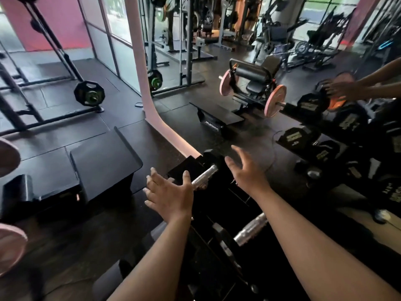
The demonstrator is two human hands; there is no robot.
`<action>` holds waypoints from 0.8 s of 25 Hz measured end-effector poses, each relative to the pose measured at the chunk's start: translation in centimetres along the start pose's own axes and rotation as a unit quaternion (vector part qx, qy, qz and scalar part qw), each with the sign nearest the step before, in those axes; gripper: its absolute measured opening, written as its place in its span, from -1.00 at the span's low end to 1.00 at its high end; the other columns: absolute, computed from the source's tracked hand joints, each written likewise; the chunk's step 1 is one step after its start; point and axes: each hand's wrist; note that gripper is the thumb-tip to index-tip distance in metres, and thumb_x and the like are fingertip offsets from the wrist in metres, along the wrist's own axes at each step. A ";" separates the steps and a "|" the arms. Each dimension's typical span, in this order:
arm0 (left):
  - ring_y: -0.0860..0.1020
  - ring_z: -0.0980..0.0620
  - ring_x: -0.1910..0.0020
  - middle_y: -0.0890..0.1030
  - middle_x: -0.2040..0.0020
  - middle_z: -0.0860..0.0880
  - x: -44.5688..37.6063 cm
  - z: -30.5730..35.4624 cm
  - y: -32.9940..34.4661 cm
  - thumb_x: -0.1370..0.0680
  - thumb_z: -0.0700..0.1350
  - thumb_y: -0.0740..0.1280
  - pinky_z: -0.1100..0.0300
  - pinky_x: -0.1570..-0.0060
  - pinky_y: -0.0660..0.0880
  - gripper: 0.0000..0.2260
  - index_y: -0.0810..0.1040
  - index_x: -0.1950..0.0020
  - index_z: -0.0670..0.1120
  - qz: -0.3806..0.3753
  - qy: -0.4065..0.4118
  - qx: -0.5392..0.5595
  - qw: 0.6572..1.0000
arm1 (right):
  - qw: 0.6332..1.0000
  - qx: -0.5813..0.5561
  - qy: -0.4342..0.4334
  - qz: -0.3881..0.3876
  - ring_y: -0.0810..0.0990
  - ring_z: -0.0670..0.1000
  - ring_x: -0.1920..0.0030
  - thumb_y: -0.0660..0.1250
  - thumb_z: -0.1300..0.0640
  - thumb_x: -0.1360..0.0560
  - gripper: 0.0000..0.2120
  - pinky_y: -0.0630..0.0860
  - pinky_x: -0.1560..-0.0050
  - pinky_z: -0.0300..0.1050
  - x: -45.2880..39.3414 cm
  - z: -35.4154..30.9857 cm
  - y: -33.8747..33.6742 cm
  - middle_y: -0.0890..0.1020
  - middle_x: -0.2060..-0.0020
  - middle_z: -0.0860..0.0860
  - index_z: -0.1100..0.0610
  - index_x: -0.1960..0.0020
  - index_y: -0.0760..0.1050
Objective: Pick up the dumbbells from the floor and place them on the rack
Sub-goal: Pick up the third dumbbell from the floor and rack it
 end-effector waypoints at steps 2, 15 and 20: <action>0.13 -0.26 -0.52 0.18 -0.55 -0.15 -1.8 -0.6 1.4 -0.46 0.28 0.35 -0.27 -0.43 0.09 -0.17 0.08 -0.57 -0.03 -0.029 -0.019 0.002 0.999 | 1.000 0.020 0.006 0.005 0.42 0.08 -0.41 0.29 -0.13 -0.59 -0.47 0.33 -0.42 -0.01 -2.5 0.3 2.5 0.44 -0.41 0.09 0.00 -0.51 0.35; 0.44 0.14 0.24 0.40 -0.31 -0.01 -2.9 -1.8 4.6 -0.54 -0.20 0.27 0.18 0.13 0.30 -0.74 0.48 -0.22 -0.08 -0.117 -0.012 0.042 0.992 | 0.997 0.074 -0.013 0.027 0.67 0.17 0.07 0.34 -0.03 -0.56 -0.78 0.45 0.14 -0.11 -6.7 3.0 7.6 0.70 0.15 0.08 0.10 -0.07 0.54; 0.44 0.18 0.24 0.40 -0.29 -0.01 -2.8 -1.9 4.6 -0.53 -0.19 0.27 0.18 0.15 0.30 -0.76 0.48 -0.19 -0.08 -0.107 -0.009 0.049 0.993 | 0.997 0.073 -0.032 0.007 0.66 0.21 0.03 0.33 -0.01 -0.58 -0.76 0.34 0.16 -0.16 -6.5 3.3 7.3 0.69 0.11 0.12 0.14 -0.12 0.51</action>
Point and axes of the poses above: each hand's wrist, its own x-axis away from the middle knuckle, its own y-axis out of the palm, z = x × y
